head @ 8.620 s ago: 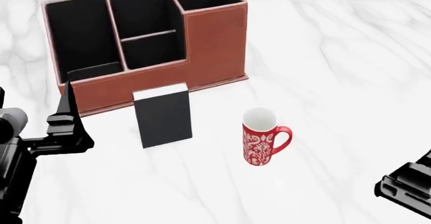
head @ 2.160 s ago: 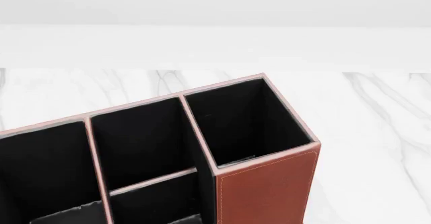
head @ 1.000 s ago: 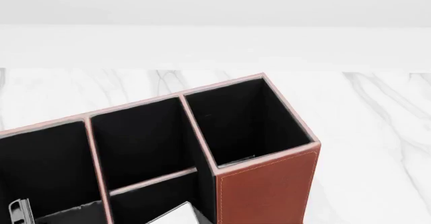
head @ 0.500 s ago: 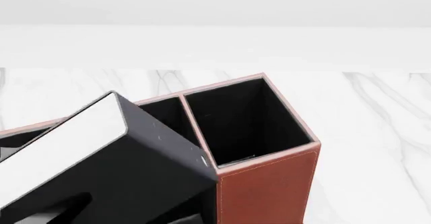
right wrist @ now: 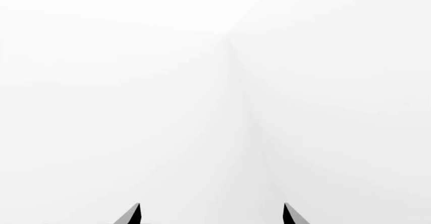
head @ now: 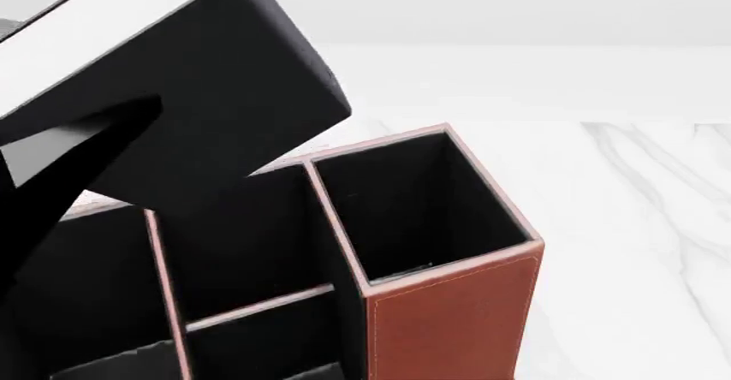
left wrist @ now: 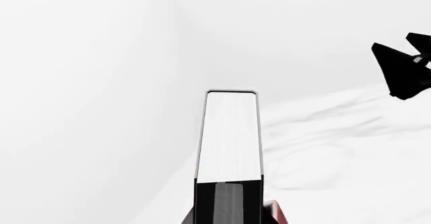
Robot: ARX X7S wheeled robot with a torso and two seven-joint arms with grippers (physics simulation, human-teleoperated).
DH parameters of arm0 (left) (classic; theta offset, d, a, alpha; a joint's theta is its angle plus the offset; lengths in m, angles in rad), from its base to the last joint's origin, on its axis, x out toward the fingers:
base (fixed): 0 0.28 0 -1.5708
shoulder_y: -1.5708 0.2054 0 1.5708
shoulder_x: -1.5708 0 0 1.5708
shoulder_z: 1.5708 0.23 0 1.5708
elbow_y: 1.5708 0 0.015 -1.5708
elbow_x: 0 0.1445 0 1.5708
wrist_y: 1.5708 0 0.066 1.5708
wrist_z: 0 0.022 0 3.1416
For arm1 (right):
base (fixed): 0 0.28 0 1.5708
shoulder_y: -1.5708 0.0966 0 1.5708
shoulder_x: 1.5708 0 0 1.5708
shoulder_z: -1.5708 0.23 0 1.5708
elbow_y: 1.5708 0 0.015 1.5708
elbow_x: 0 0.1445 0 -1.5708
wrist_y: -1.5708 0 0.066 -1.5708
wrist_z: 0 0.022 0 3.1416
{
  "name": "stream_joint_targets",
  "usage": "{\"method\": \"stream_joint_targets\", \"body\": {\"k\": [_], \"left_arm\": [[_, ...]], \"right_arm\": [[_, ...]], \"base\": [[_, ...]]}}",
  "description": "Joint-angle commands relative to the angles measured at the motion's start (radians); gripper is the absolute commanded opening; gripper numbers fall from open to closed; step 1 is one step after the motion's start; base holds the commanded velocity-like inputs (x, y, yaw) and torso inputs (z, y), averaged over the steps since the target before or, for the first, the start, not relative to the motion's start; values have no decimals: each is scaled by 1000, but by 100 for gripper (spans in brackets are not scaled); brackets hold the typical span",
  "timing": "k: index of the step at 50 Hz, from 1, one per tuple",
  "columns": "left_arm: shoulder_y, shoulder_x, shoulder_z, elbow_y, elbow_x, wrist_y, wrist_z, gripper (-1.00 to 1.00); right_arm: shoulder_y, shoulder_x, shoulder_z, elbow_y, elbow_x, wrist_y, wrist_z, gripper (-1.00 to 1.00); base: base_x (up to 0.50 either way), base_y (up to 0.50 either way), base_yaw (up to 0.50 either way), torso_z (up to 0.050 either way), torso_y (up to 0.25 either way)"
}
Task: Pick up the book and place it in the front compartment of the caddy.
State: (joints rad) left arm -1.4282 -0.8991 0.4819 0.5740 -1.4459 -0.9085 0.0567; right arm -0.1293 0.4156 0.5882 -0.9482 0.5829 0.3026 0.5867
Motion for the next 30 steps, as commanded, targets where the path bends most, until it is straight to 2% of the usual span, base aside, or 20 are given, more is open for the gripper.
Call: {"method": "stream_joint_targets", "body": {"k": [1,7,17,30], "left_arm": [[-178,144,142,-180,286,-53,118,-100],[-218,192,209,-255,375,-51,171,-100],[-236,205,273,-301,461,-11,262,-100],[-263,205,302,-387,429,-59,357,-100]], "right_arm": [[5,1,-37,4,-28,1,6,100],[-16,4,-16,-12,-5,-1,4,100],[-22,7,-10,-24,2,1,19,100],[-23,16,-7,-25,11,1,28,100]], "base": [[0,0,0,0,0],[0,0,0,0,2],[0,0,0,0,1],[0,0,0,1,2]]}}
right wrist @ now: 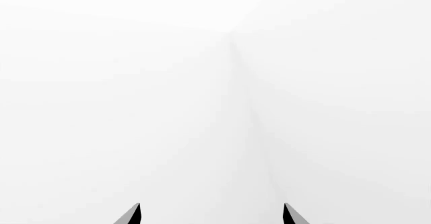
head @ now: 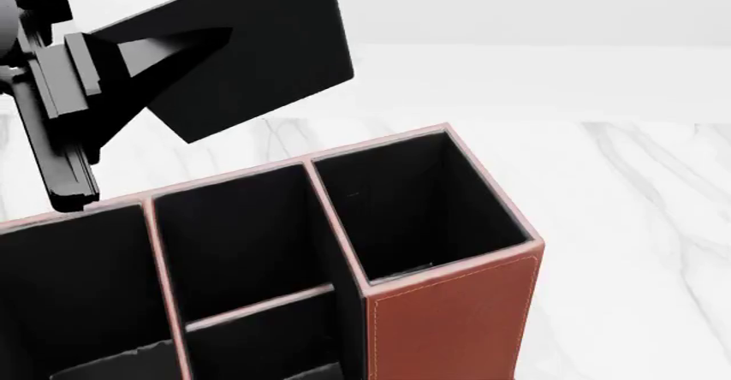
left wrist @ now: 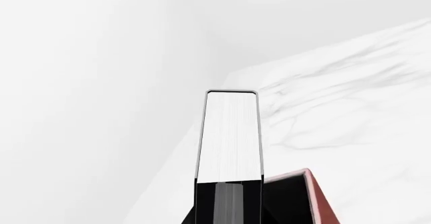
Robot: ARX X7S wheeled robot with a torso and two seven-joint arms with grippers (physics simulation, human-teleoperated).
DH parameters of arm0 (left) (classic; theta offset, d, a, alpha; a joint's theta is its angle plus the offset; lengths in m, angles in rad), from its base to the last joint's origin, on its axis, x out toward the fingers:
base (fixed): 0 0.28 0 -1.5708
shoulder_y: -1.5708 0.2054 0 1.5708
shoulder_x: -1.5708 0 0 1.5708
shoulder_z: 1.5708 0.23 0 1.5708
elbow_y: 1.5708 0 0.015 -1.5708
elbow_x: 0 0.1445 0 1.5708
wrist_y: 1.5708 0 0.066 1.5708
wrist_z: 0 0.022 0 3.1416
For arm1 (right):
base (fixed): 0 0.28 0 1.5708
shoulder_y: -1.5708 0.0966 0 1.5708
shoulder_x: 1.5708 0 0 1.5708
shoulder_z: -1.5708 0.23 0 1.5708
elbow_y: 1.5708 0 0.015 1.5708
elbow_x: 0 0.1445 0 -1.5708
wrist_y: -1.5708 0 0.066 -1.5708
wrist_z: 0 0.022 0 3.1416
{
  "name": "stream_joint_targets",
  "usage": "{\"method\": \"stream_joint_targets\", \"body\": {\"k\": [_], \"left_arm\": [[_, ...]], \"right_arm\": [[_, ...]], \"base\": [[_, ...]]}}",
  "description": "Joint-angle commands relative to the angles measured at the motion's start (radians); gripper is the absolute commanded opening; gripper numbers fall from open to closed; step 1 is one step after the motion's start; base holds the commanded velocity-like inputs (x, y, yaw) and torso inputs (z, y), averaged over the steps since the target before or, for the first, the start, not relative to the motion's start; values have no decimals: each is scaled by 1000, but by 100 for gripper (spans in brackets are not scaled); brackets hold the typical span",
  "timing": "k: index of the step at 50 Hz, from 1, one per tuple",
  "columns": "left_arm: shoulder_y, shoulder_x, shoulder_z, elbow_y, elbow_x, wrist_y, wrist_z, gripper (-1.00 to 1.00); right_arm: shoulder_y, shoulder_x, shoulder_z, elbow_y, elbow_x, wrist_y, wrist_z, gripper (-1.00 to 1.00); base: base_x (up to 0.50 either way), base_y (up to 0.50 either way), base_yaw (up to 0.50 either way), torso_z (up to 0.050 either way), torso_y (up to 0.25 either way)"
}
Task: Pick up the book and place it in the front compartment of the caddy.
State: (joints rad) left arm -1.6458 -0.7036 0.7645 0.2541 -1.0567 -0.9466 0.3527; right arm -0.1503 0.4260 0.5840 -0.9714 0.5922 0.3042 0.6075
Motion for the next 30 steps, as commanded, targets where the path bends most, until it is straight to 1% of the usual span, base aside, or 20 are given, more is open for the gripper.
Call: {"method": "stream_joint_targets", "body": {"k": [1,6,9,16,18,30], "left_arm": [[-47,10,21,-69,40,-23,62,-100],[-69,28,20,-120,17,-57,69,-100],[-71,39,15,-152,18,-68,45,-100],[-35,31,33,-141,49,-31,50,-100],[-33,30,52,-141,74,-28,48,-100],[22,36,101,-151,111,-8,54,-100]], "right_arm": [[-3,5,-3,-1,2,-2,7,100],[-12,4,3,-3,4,-10,6,100],[-14,4,5,-2,6,-13,7,100],[-17,7,6,-3,8,-16,11,100],[-17,8,7,-4,10,-16,12,100],[-24,12,13,-5,17,-22,19,100]], "base": [[0,0,0,0,0],[0,0,0,0,2],[0,0,0,0,3],[0,0,0,0,0],[0,0,0,0,5],[0,0,0,0,1]]}}
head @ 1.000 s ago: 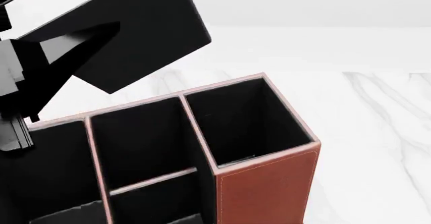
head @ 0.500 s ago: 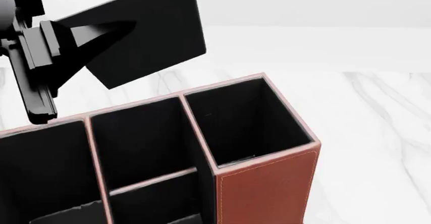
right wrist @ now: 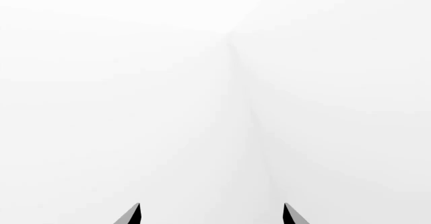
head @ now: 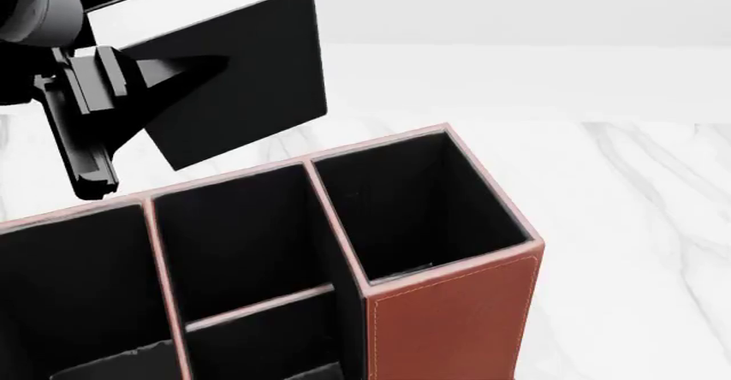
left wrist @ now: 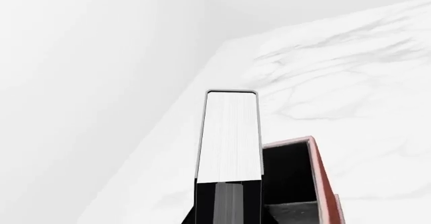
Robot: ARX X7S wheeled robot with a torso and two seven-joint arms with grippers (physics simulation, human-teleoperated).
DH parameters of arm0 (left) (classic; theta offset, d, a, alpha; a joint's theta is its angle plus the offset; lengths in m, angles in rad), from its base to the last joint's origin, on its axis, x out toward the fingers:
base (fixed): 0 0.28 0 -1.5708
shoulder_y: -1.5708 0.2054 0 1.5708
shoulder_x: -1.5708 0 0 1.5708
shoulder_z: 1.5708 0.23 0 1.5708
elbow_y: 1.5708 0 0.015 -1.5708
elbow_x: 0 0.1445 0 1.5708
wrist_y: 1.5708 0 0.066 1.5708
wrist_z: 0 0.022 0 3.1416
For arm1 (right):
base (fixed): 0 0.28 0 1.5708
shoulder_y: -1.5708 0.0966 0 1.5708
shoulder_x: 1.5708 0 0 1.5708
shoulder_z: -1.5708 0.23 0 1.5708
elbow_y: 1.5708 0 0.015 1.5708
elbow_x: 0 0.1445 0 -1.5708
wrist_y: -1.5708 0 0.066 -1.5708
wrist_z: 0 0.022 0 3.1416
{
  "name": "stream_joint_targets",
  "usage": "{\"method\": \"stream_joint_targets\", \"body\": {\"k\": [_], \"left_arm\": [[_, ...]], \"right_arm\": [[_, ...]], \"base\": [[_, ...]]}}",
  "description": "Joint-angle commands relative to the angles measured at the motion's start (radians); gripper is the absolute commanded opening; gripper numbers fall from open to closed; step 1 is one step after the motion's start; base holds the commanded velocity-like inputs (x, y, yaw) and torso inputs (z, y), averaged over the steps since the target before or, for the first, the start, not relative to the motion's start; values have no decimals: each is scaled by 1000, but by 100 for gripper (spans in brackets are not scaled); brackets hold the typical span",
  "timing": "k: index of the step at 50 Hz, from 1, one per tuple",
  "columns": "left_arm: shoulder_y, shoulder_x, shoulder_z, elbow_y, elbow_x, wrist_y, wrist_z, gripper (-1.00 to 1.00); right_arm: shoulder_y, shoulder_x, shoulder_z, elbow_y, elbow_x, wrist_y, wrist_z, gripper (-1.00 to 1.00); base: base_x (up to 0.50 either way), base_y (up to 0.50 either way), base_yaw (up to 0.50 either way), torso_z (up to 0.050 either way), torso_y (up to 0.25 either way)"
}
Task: Pick up the book and place it in the front compartment of the caddy.
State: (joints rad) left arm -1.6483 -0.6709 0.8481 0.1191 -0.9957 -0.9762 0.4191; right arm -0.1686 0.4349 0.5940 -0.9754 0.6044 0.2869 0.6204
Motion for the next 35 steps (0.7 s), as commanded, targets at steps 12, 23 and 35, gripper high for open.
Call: {"method": "stream_joint_targets", "body": {"k": [12,23,35], "left_arm": [[65,-9,52,-10,62,33,11,-100],[97,-15,70,-19,83,59,19,-100],[142,-18,98,-58,139,119,23,-100]], "right_arm": [[-15,5,13,1,13,-15,9,100],[-25,8,18,-1,18,-22,11,100],[-30,15,18,-2,23,-24,18,100]], "base": [[0,0,0,0,2],[0,0,0,1,2],[0,0,0,0,1]]}}
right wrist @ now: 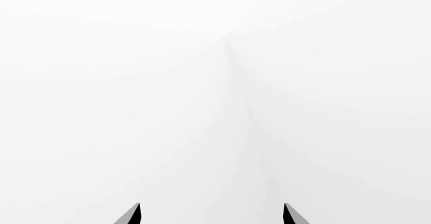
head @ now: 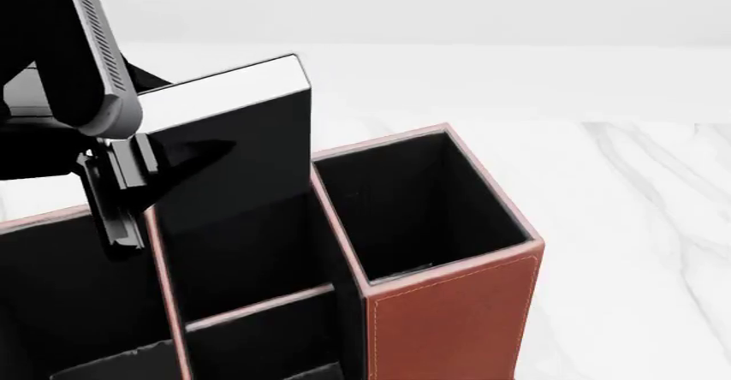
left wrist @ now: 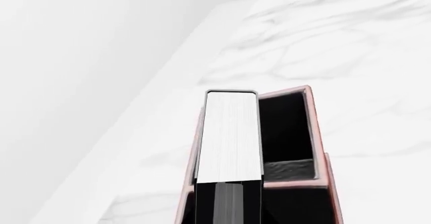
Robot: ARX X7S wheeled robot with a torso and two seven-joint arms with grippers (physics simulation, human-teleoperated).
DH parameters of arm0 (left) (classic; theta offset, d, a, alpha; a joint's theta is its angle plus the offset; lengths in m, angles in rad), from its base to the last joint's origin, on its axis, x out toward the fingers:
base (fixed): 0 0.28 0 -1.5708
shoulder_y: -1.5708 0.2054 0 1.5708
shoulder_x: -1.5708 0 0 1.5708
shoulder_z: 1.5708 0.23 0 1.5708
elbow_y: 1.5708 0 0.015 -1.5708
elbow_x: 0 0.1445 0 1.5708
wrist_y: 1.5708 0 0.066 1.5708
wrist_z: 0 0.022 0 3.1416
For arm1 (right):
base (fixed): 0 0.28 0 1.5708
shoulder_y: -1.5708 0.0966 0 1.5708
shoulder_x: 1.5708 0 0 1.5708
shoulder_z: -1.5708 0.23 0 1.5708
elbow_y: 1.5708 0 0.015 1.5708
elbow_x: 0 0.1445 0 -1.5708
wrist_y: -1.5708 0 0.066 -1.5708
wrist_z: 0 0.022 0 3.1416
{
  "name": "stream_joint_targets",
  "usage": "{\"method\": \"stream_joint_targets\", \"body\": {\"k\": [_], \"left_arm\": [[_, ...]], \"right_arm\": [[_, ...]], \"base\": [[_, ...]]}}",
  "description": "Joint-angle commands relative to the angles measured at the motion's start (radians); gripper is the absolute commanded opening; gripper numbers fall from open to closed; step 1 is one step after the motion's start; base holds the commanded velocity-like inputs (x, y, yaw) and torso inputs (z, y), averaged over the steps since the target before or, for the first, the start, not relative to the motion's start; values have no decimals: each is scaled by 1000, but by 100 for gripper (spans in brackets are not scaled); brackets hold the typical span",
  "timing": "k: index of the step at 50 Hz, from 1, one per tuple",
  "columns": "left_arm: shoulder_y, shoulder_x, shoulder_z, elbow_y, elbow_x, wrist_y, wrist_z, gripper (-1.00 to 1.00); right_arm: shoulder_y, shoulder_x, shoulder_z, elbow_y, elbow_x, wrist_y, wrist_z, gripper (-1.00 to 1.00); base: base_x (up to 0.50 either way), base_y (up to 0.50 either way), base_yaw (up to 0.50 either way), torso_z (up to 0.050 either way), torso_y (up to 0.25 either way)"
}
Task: Pick up the book and place it in the front compartment of the caddy.
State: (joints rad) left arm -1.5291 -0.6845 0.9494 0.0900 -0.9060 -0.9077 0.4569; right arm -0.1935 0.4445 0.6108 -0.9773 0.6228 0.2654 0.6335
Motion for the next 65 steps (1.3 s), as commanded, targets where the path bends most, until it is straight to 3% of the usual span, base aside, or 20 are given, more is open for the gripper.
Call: {"method": "stream_joint_targets", "body": {"k": [1,65], "left_arm": [[31,-5,-1,-35,55,59,-14,-100],[224,36,25,-210,133,280,5,-100]], "right_arm": [[-5,6,1,-1,4,-2,6,100],[-25,39,0,3,28,-20,37,100]], "base": [[0,0,0,0,0],[0,0,0,0,2]]}}
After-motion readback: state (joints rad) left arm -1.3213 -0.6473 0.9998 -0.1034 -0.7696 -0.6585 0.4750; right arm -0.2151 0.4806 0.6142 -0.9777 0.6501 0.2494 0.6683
